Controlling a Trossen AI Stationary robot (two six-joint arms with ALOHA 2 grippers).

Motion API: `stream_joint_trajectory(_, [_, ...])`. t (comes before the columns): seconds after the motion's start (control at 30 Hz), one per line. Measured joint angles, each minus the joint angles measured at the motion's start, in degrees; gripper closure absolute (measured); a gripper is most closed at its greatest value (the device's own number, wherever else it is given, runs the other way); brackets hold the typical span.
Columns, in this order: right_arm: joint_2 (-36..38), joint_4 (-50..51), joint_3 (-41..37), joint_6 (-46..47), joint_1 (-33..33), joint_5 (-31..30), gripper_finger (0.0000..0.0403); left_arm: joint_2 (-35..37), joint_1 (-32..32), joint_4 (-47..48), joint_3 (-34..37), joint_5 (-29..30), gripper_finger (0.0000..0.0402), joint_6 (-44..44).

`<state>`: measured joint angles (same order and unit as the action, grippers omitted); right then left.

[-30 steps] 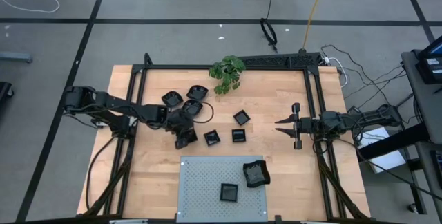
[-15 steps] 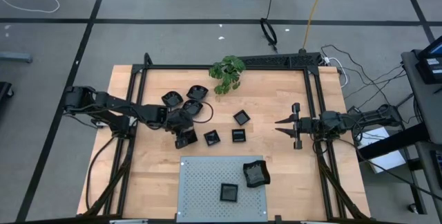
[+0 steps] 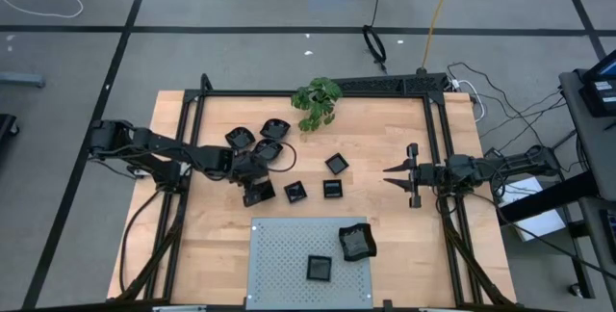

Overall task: Pick & Place Mini shaped plates
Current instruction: Stack the square plate onto the other square plate on the shelf

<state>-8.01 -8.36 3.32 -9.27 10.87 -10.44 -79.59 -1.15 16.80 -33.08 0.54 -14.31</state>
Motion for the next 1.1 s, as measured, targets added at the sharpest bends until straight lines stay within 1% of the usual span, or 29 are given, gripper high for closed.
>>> stream_joint_trajectory(0.13, [0.00,0.02,0.01,0.02,0.00,0.00,0.0309,-0.02,0.00,1.30,0.00,0.00,0.0188,-0.04])
stream_joint_trajectory(0.6, [0.00,0.00,0.00,0.02,-0.02,0.01,0.0307,-2.39,-0.97,0.07,-0.02,-0.04,0.0188,-1.95])
stream_joint_trajectory(0.83, [0.00,0.00,0.01,0.00,-0.02,0.01,0.0308,-2.38,-1.46,-0.41,-0.02,-0.46,0.0191,-1.92])
stream_joint_trajectory(0.93, [0.00,0.00,0.01,0.00,-0.01,0.01,0.0307,-2.38,-1.46,-0.46,-0.02,-0.46,0.0212,-1.93])
stream_joint_trajectory(1.1, [0.00,0.00,0.00,0.00,-0.01,0.01,0.0308,-2.37,-1.46,-0.57,-0.02,-0.48,0.0272,-1.70])
